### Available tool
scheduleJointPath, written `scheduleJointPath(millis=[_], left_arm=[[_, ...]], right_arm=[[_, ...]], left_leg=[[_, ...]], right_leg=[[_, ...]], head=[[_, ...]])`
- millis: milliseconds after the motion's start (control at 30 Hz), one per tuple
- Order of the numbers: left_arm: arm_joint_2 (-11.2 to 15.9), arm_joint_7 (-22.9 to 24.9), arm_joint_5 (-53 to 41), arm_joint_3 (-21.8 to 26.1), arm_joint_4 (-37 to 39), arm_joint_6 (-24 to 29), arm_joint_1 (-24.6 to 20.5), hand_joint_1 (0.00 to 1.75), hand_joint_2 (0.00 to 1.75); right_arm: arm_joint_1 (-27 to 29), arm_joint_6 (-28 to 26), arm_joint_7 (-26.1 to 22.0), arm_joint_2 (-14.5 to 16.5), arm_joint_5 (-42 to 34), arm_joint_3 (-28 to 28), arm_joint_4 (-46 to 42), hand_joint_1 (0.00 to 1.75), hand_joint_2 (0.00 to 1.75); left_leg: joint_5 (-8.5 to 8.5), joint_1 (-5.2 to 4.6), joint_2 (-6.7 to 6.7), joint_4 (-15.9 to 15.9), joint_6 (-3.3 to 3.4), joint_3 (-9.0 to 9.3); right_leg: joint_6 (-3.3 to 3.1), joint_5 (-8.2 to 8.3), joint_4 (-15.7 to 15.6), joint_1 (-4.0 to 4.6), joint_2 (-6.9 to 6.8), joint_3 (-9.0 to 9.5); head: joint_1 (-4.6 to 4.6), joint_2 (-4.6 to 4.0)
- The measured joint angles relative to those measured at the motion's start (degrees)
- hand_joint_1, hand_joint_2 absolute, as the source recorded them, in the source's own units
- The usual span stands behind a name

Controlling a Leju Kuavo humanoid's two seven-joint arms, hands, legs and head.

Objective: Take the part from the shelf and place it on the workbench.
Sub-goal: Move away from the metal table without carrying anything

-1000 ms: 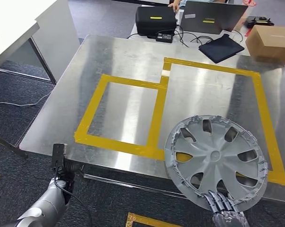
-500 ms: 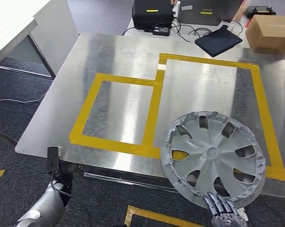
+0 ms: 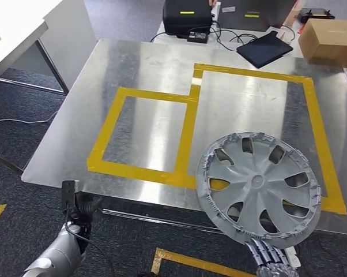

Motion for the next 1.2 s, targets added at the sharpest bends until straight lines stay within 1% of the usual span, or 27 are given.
scheduleJointPath(millis=[133, 567, 833, 1200], left_arm=[[-0.03, 0.46, -0.48, -0.22, 0.0, -0.03, 0.04, 0.0, 0.0], [-0.01, 1.58, -2.66, -1.99, -0.02, -0.37, -0.21, 0.0, 0.0], [0.09, 1.64, -3.27, -2.77, -0.04, -0.46, -0.16, 0.0, 0.0], [0.32, 2.38, -4.56, -3.4, -0.31, -0.34, -0.16, 0.0, 0.0]], right_arm=[[0.18, -0.04, 0.0, -0.03, -0.37, 0.01, -0.17, 0.0, 1.75], [0.32, -1.26, 0.0, -0.03, -2.2, 0.37, -0.34, 0.0, 1.75], [2.08, -2.67, 0.0, -0.02, -2.98, -0.13, -0.67, 0.0, 1.75], [2.51, -4.74, 0.0, 0.24, -4.64, -0.02, -0.64, 0.0, 1.75]], left_leg=[[0.3, 0.0, -0.01, -0.1, -0.03, -0.16], [1.09, -0.02, -0.03, -0.15, 0.01, -0.58], [1.25, -0.03, -0.05, -0.15, 0.04, -0.63], [1.31, -0.05, -0.07, -0.15, 0.06, -0.62]], right_leg=[[-0.16, 0.28, -0.02, 0.0, -0.01, -0.23], [-0.17, 1.04, -0.02, -0.01, -0.04, -0.66], [-0.13, 1.17, -0.02, -0.03, -0.07, -0.69], [-0.14, 1.2, -0.02, -0.05, -0.1, -0.65]], head=[[0.0, 0.0], [0.01, 0.0], [0.0, 0.0], [0.01, 0.0]])
